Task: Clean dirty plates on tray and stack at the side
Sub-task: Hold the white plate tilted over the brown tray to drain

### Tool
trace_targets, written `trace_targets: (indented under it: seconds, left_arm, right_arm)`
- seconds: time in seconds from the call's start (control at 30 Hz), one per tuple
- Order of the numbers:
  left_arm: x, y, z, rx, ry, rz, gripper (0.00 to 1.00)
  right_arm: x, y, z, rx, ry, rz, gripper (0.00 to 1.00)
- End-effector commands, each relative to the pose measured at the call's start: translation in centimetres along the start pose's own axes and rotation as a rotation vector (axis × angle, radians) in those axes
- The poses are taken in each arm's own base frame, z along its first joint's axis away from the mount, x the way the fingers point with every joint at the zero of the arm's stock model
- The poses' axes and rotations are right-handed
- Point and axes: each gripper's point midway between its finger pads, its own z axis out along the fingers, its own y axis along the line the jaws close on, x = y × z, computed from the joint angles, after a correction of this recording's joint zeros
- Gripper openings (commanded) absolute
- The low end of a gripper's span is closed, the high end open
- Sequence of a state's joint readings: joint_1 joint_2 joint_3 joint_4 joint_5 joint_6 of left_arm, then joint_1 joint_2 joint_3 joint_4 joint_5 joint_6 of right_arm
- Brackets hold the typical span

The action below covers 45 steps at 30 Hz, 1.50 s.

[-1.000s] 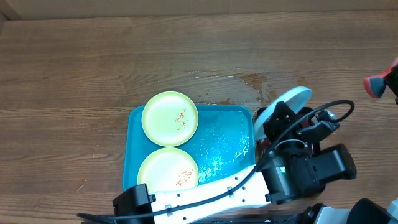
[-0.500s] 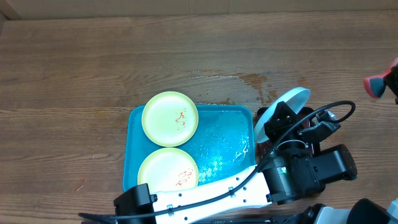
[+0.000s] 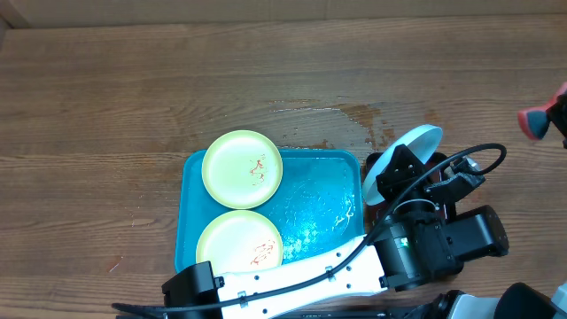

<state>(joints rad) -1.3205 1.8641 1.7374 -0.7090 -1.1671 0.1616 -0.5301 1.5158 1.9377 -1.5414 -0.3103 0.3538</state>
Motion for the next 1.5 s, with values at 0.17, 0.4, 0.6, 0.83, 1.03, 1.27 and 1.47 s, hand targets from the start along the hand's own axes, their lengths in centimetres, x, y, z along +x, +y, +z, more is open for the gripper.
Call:
trace_targets:
  seconds: [0.17, 0.4, 0.6, 0.83, 1.03, 1.27, 1.47]
  left_arm:
    - [-0.8, 0.5, -0.1, -0.019, -0.008, -0.006, 0.04]
    - [-0.9, 0.0, -0.1, 0.010, -0.013, -0.029, 0.04]
    - [-1.4, -3.6, -0.3, 0.228, -0.037, -0.109, 0.04]
    - [-1.4, -6.6, -1.3, 0.415, -0.028, -0.159, 0.04]
    - [-0.3, -1.8, 0.7, 0.138, 0.006, -0.091, 0.04]
    - [0.4, 1.3, 1.7, -0.025, 0.037, -0.063, 0.04]
    - [-0.6, -3.0, 0.6, 0.216, -0.007, -0.078, 0.04]
  right_arm:
    - [-0.4, 0.6, -1.1, -0.024, -0.033, -0.021, 0.04]
    - [-0.3, 0.6, -1.1, -0.023, -0.033, -0.021, 0.04]
    - [-0.3, 0.6, -1.1, -0.023, -0.032, -0.025, 0.04]
    - [-0.3, 0.6, -1.1, -0.023, -0.033, -0.025, 0.04]
    - [-0.3, 0.6, -1.1, -0.026, -0.031, -0.025, 0.04]
    - [-0.2, 0.8, -1.1, -0.037, -0.026, -0.028, 0.04]
    - [-0.2, 0.8, -1.1, -0.037, -0.027, -0.029, 0.04]
